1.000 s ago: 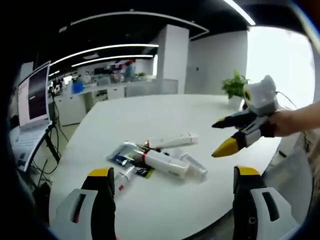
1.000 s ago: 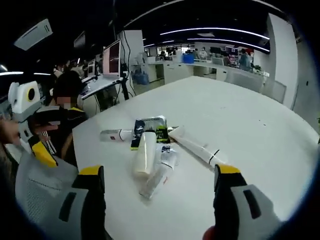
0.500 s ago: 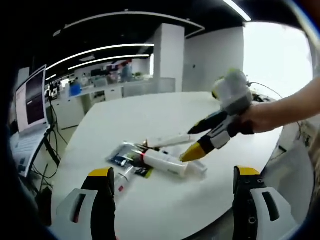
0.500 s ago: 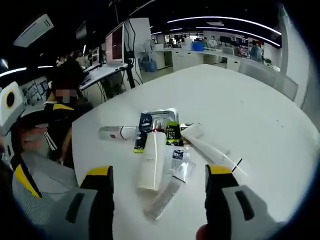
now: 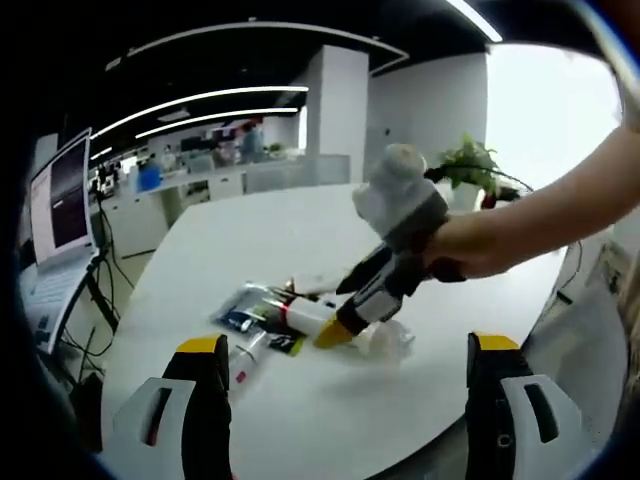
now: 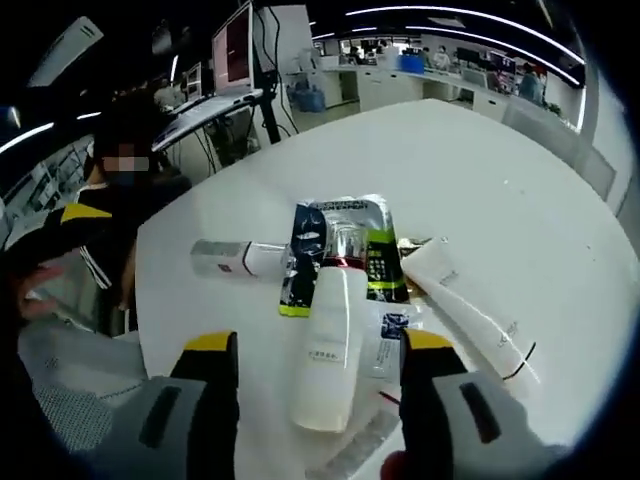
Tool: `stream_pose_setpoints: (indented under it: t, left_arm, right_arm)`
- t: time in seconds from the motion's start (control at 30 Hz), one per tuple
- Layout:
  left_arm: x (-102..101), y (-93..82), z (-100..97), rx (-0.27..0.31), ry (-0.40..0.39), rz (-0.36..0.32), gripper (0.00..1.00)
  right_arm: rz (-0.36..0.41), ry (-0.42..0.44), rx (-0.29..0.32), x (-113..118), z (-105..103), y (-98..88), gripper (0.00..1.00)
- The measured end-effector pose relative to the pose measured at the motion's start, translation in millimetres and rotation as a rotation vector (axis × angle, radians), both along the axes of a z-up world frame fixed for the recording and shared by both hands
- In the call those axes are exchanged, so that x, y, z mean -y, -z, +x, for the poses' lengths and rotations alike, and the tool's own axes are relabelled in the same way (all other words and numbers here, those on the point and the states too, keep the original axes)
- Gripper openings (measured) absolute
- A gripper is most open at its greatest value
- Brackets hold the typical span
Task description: Arrange the skincare products in the storage area until every visible bottle or jar stands upright without overlapping.
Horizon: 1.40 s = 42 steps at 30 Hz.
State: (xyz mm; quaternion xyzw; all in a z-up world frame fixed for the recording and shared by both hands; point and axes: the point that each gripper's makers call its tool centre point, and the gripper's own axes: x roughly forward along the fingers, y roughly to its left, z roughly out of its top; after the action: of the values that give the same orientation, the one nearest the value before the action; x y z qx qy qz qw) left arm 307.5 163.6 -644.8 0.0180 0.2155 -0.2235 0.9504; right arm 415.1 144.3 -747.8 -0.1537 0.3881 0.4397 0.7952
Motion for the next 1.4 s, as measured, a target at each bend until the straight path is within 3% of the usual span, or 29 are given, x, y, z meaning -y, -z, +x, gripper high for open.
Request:
stream_pose_setpoints:
  t: [0.17,0.4,0.67,0.87,1.03,1.13,1.4]
  left_arm:
    - [-1.0,0.0,0.1,0.000,-0.003,-0.002,0.96]
    - [-2.8,-0.3,0.6,0.004,-0.012,-0.004,0.96]
    - [-4.1,0.2,0.8,0.001,-0.018,-0.008,0.96]
    - [-3.6,1.8,1.1,-0.007,-0.015,-0.007,0.96]
    - [-4.1,3.0,1.5,-0.014,-0.018,-0.007,0.96]
    - [-4.3,2.9,1.9,-0.013,-0.020,-0.008,0.96]
    - [-5.7,3.1,2.5,-0.023,-0.031,-0.019,0.95]
  right_arm:
    - [-0.051,-0.018,-0.005,-4.2,4.3,12.6,0.57]
    - [-0.118,-0.049,0.012,-3.9,11.6,20.9,0.38]
    - [-0.165,-0.040,0.002,-1.5,14.1,29.0,0.35]
    - [-0.124,0.034,-0.029,1.3,17.3,32.1,0.33]
    - [-0.137,0.034,-0.025,3.1,20.3,32.2,0.30]
    - [-0.101,0.030,-0.014,5.3,20.8,30.9,0.29]
    - [-0.067,-0.016,0.000,8.2,5.0,26.3,0.28]
